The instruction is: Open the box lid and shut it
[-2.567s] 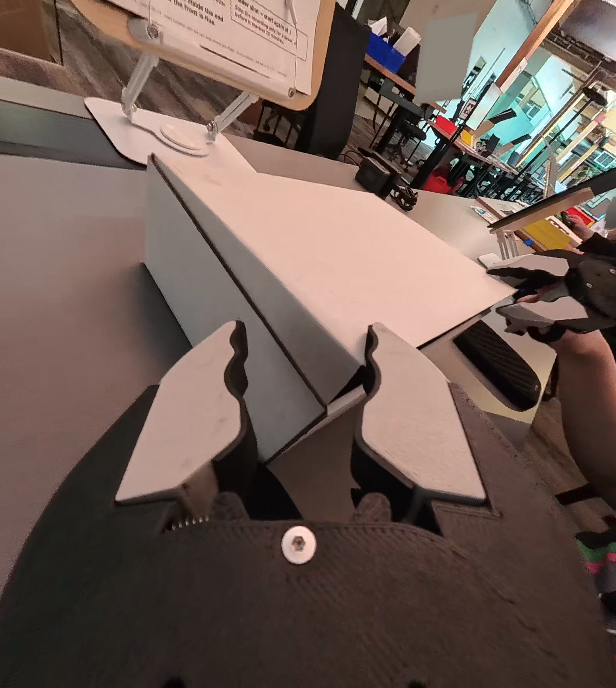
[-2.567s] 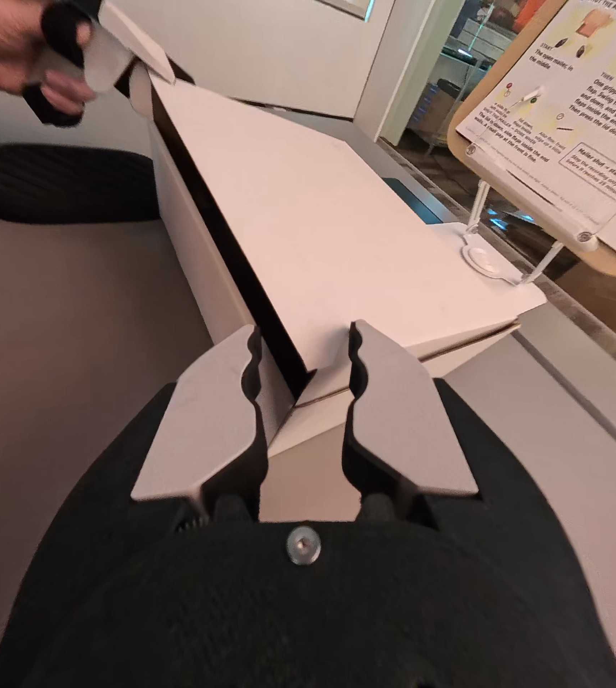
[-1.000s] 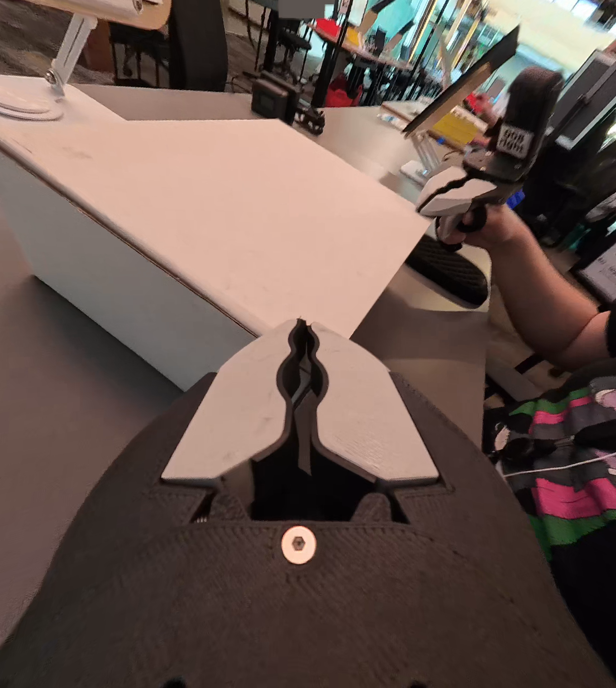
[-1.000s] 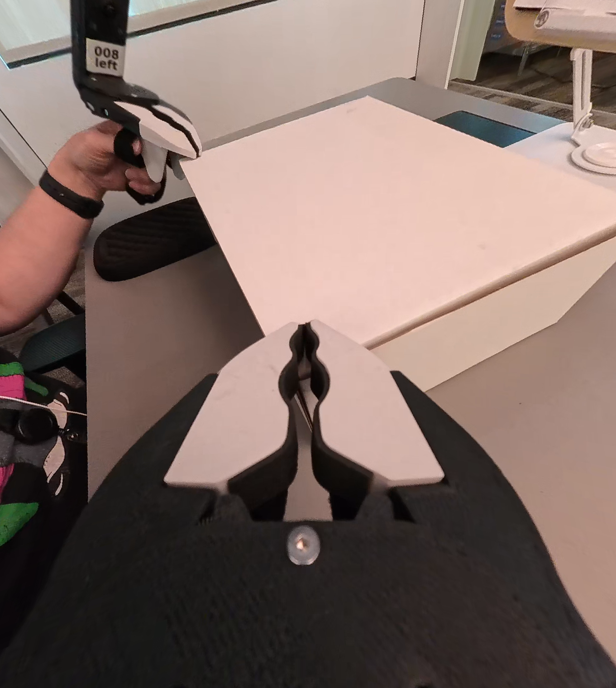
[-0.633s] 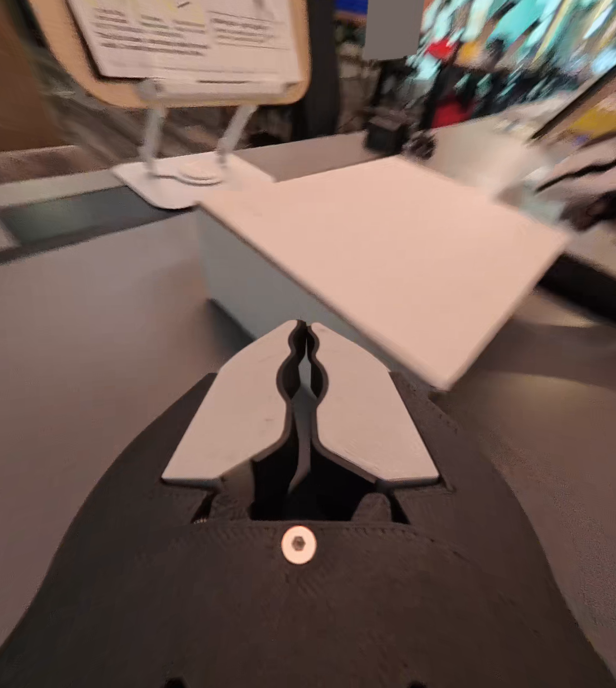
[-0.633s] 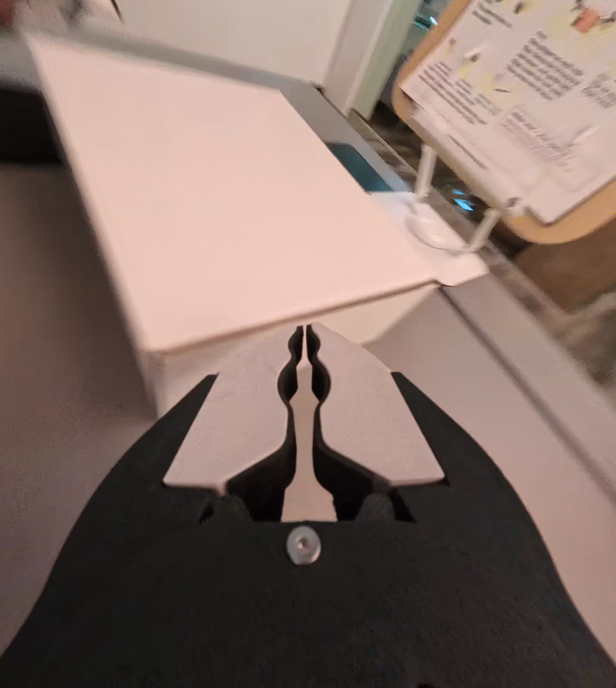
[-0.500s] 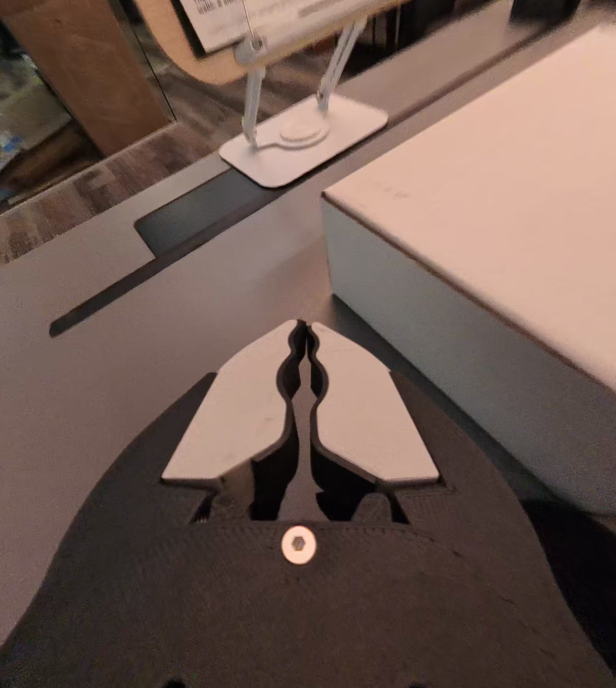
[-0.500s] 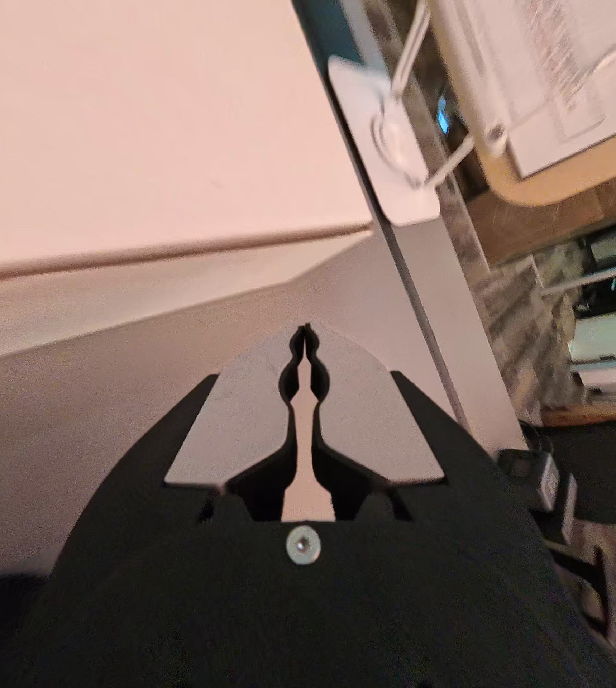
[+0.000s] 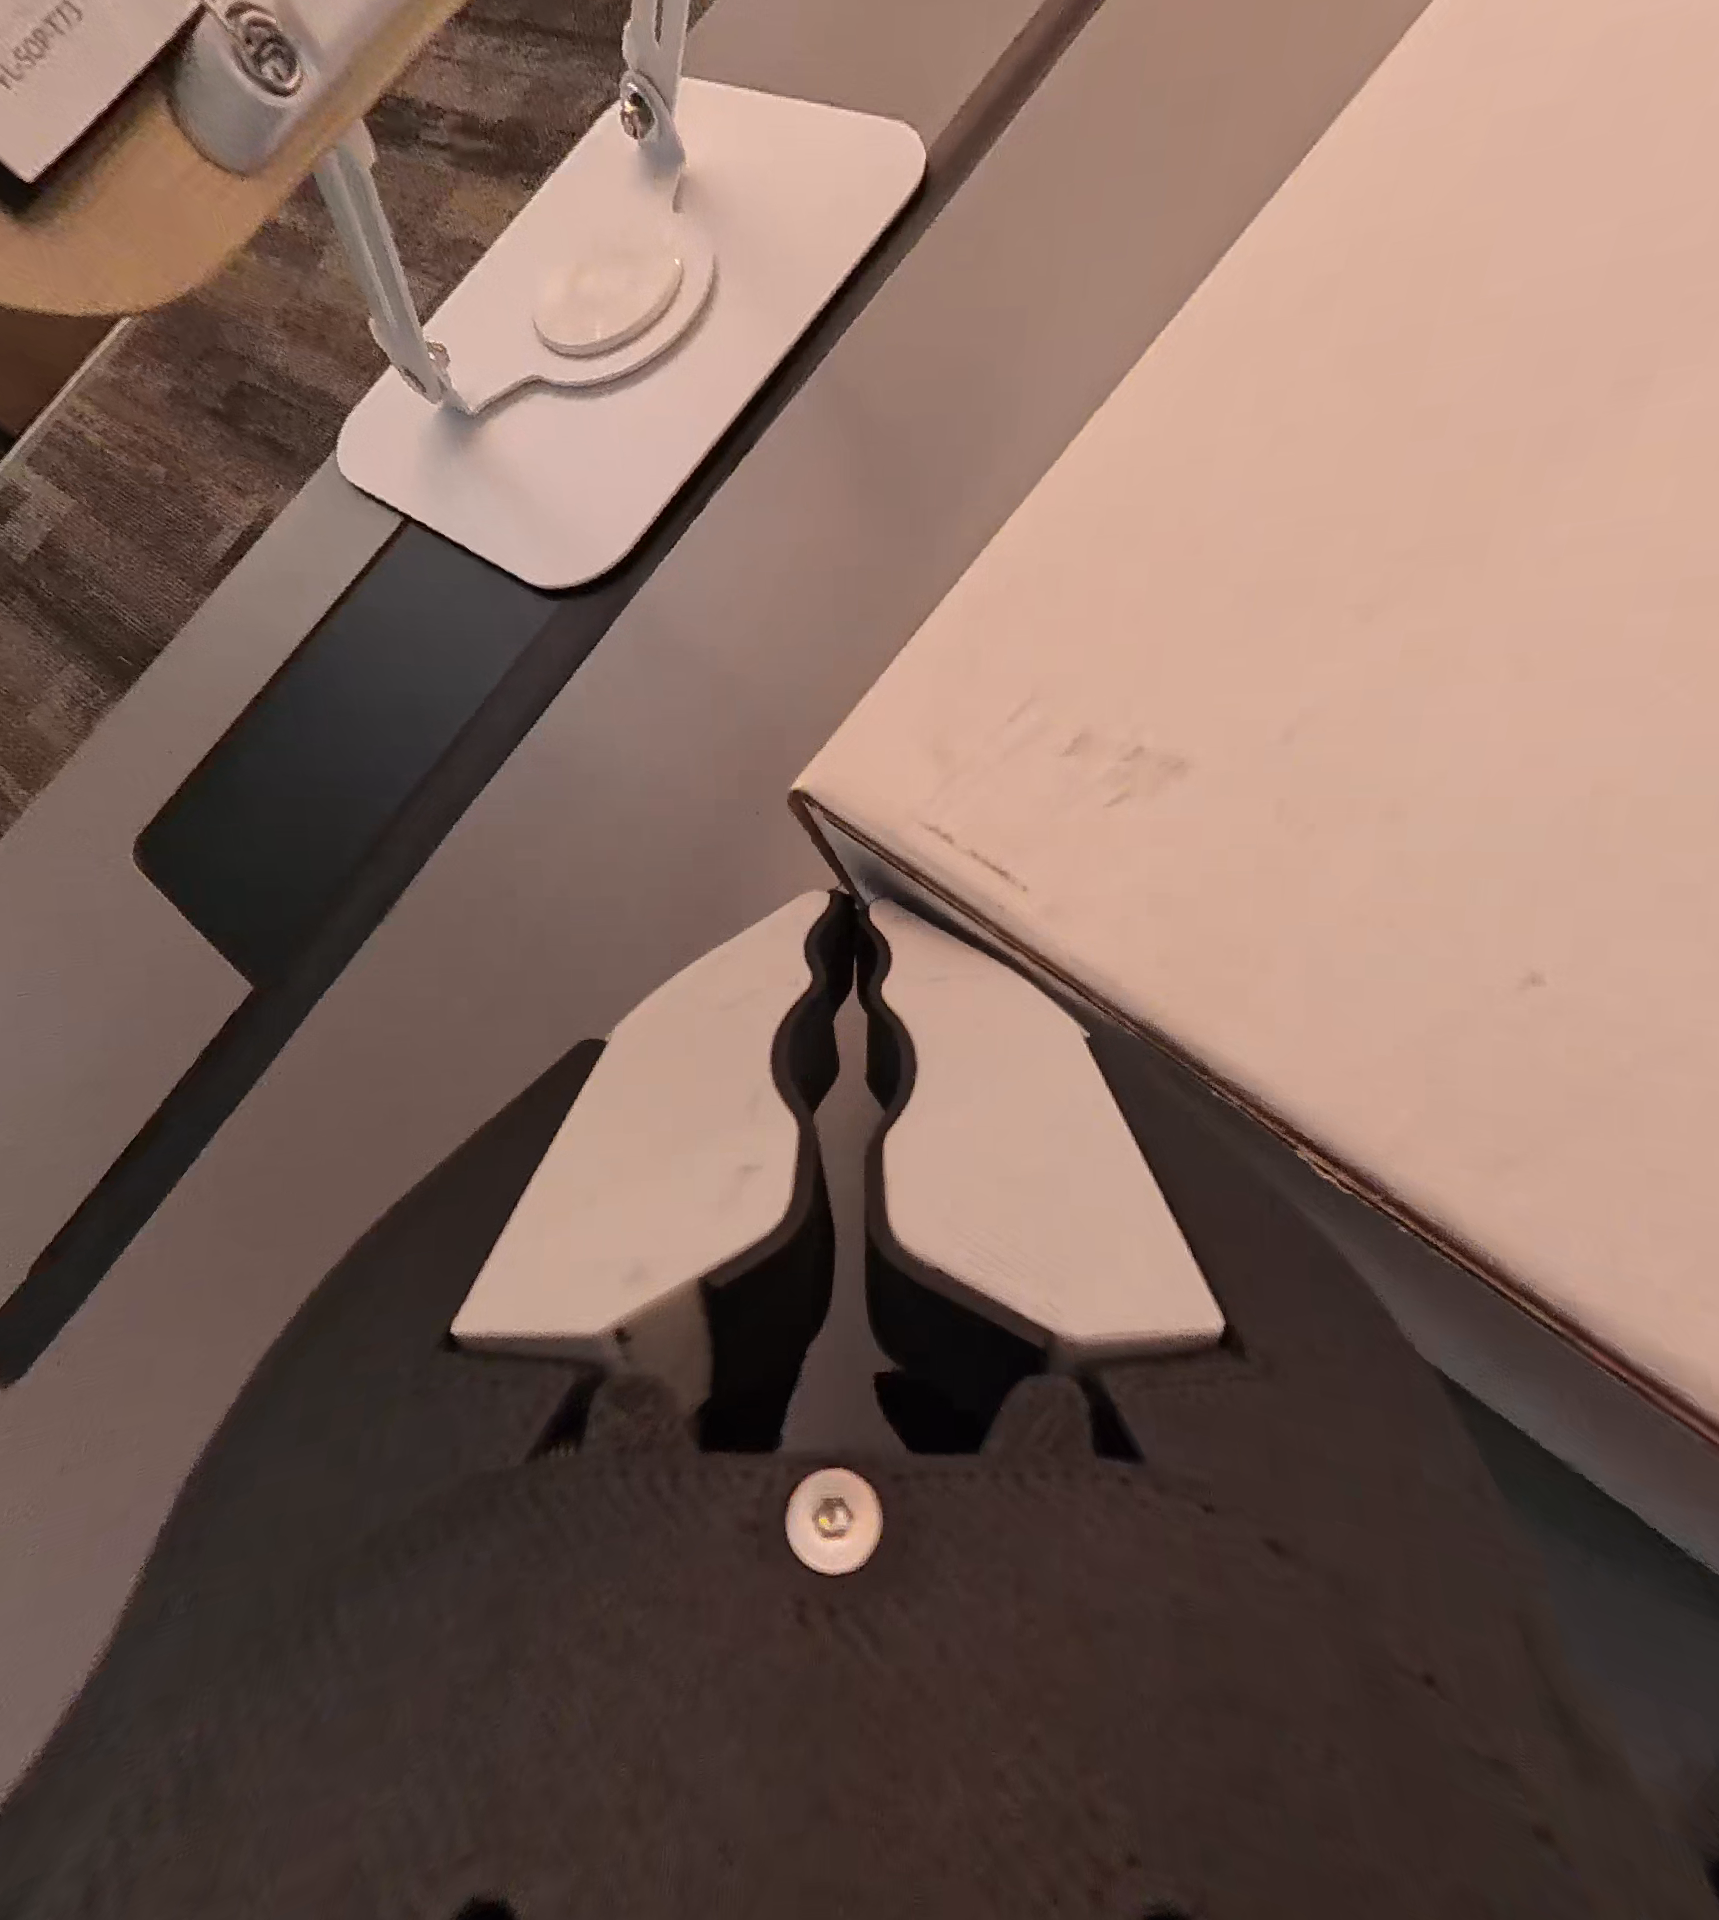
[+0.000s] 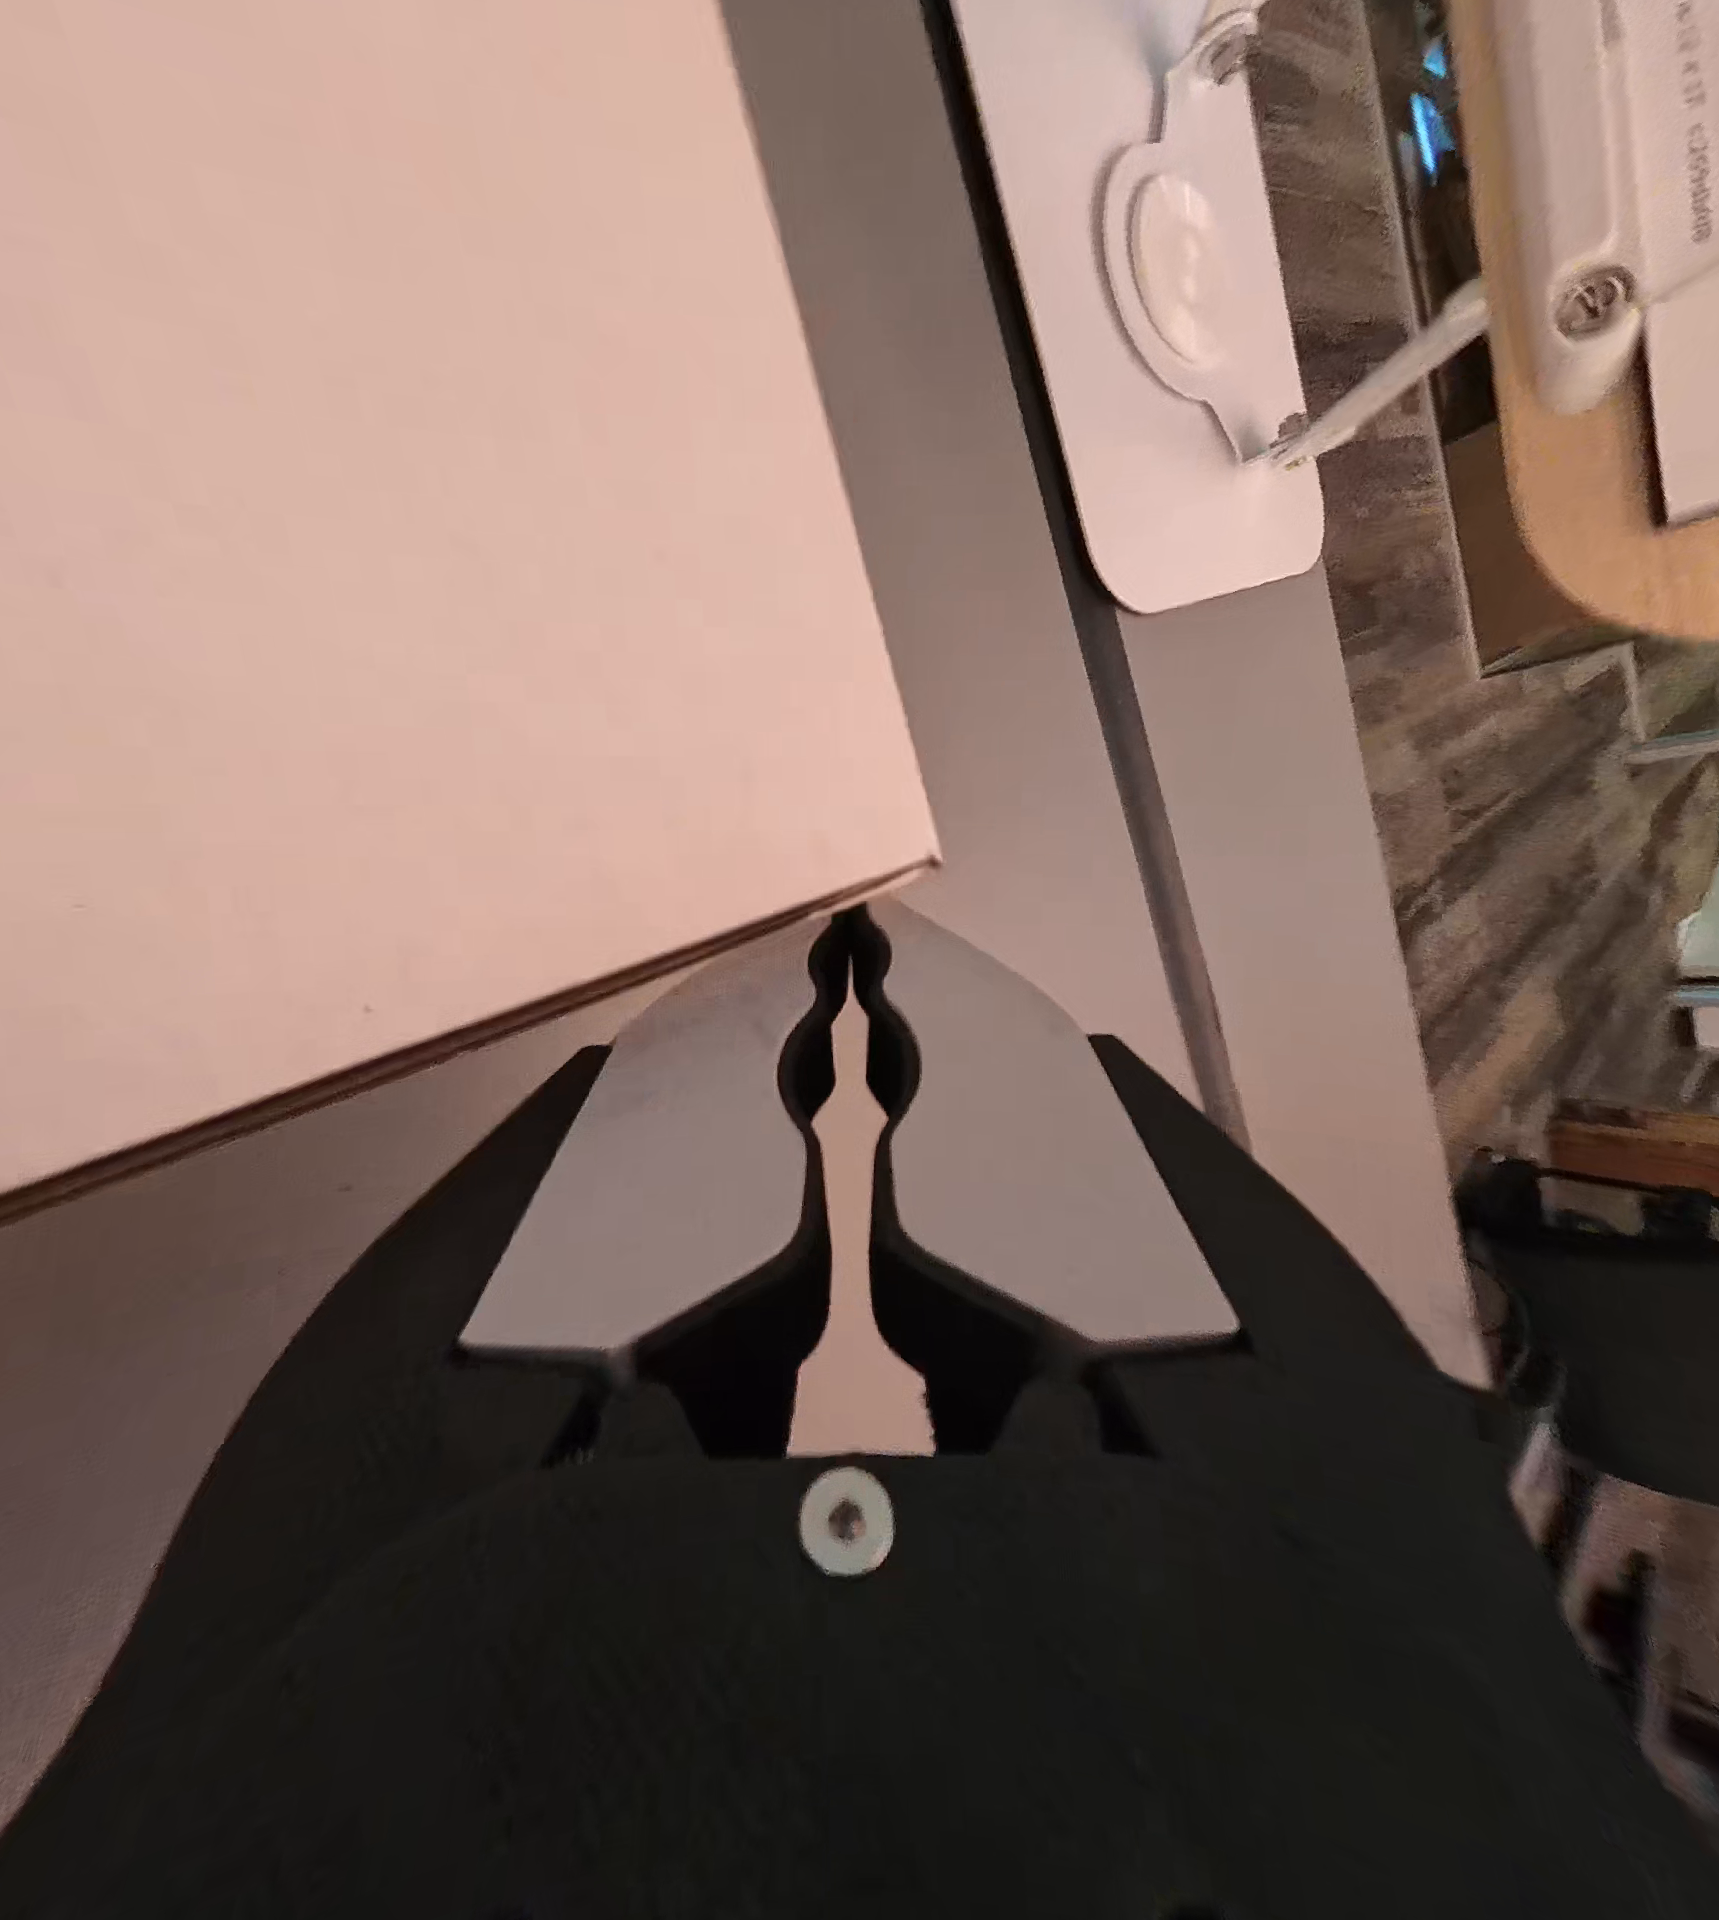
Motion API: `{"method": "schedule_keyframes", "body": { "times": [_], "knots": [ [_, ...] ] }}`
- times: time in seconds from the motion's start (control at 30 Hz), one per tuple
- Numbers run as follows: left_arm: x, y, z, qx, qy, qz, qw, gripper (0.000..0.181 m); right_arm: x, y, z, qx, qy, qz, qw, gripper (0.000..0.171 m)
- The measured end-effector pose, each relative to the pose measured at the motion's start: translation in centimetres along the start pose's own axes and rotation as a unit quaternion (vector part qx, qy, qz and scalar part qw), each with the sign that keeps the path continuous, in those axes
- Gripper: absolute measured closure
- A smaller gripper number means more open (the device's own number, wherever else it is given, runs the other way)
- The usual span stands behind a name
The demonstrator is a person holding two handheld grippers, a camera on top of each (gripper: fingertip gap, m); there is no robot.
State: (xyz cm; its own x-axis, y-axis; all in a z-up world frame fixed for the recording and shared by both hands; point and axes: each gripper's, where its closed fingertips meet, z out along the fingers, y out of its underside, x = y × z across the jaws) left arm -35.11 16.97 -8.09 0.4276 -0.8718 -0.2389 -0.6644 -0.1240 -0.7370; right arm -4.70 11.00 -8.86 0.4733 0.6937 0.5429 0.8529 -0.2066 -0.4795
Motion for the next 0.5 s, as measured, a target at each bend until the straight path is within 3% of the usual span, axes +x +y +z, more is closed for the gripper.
{"method": "schedule_keyframes", "body": {
  "times": [0.13, 0.27, 0.4, 0.5],
  "knots": [
    [0.5, 2.4, -2.1, -0.014, -0.007, -0.034, 0.999, 0.181, -1.3, 2.9, -2.2, -0.025, 0.020, 0.029, 0.999, 0.170],
    [4.2, 5.2, -5.8, -0.032, 0.011, 0.011, 0.999, 0.181, -6.2, 4.2, -5.9, -0.023, -0.018, 0.018, 0.999, 0.170],
    [8.0, 2.5, -6.5, 0.006, 0.049, 0.023, 0.999, 0.181, -9.3, -0.3, -6.7, 0.026, -0.060, 0.022, 0.998, 0.171],
    [7.7, 2.3, -6.1, -0.029, 0.000, 0.076, 0.997, 0.181, -8.1, 0.5, -6.5, -0.037, 0.004, -0.010, 0.999, 0.170]
  ]
}}
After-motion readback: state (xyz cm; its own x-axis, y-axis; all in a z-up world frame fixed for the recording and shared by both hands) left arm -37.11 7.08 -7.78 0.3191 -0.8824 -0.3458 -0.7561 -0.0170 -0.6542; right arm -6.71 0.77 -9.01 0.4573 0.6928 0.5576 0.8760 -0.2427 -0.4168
